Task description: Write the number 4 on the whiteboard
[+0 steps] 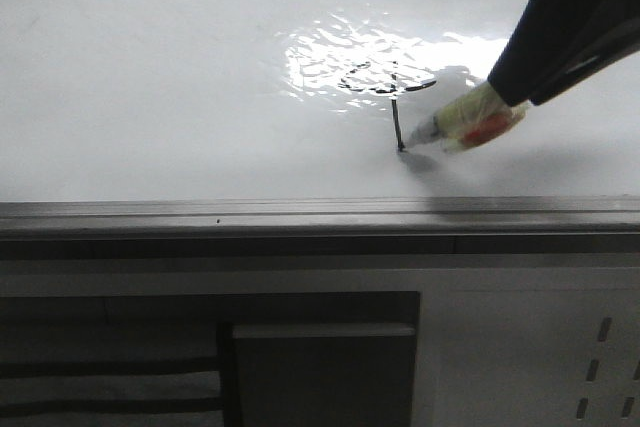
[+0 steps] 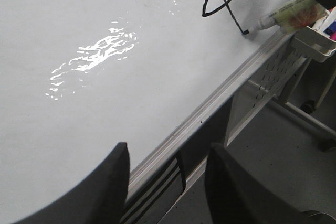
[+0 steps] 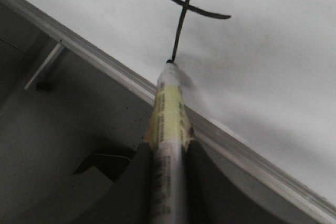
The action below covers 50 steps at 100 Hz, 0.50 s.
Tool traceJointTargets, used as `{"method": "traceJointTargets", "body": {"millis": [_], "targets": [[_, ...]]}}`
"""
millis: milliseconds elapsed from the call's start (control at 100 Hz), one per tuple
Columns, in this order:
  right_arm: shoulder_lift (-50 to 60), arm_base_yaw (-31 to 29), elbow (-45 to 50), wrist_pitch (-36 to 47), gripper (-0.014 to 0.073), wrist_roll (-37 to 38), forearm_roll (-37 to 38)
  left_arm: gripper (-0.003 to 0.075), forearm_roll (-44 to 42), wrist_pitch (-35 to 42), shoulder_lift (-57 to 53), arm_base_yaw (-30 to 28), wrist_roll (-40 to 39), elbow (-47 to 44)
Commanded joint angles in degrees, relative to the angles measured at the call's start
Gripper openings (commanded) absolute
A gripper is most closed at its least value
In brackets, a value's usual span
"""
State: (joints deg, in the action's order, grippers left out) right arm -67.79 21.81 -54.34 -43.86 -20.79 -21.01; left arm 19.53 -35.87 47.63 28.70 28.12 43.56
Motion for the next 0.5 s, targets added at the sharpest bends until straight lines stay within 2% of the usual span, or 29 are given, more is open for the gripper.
{"method": "traceJointTargets", "body": {"millis": [0, 80, 190, 240, 490], "targets": [[4.0, 0.0, -3.5, 1.9, -0.0015, -2.6, -1.1, 0.0311, 0.8, 2.9, 0.6, 0.2, 1.3, 2.3], [7.1, 0.6, -5.0, -0.7, -0.0015, -9.2, -1.5, 0.0311, 1.5, -1.2, 2.8, 1.7, 5.8, 4.8], [11.1, 2.6, -5.6, -7.0, -0.0015, -26.2, -1.7, 0.0311, 4.5, -5.8, 7.5, 5.7, 14.3, 8.4], [12.5, 3.5, -5.6, -9.3, -0.0015, -31.5, -1.7, 0.0311, 5.9, -6.2, 9.7, 7.9, 18.0, 10.0], [14.2, 4.6, -5.6, -9.8, -0.0015, -36.3, -1.6, 0.0311, 6.6, -4.8, 21.7, 17.8, 24.1, 19.2]]}}
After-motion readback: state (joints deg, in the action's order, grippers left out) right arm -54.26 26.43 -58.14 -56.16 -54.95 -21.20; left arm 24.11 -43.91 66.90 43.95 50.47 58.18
